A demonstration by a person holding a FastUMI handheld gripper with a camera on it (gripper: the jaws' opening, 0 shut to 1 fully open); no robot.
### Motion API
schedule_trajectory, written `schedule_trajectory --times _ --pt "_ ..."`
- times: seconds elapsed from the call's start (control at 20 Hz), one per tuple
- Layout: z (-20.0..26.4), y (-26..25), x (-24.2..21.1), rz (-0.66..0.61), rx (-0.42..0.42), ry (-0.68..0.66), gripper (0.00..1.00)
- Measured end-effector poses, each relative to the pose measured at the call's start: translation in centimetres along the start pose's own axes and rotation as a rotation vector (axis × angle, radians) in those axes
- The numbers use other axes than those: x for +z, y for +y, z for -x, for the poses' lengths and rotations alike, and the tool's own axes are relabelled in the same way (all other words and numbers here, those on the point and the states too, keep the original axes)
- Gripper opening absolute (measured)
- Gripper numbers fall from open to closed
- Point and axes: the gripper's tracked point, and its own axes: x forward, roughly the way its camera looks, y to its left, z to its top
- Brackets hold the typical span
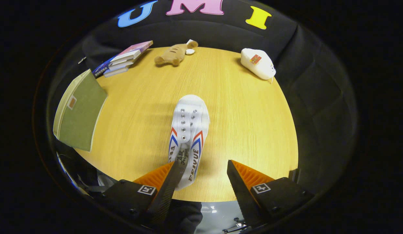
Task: Open the storage box then place both shoes into the box .Put the left shoe in first, then the right shoe, with the right side of both shoes facing outward in a uniform manner.
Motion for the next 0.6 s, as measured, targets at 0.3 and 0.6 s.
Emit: schedule_trajectory --times 0.3,0.6 --pt "-4.1 -2.5 1.8 0.085 -0.127 -0.074 0.91" --pt "-6.5 -1.7 2.9 0.066 -0.029 -0.139 0.79"
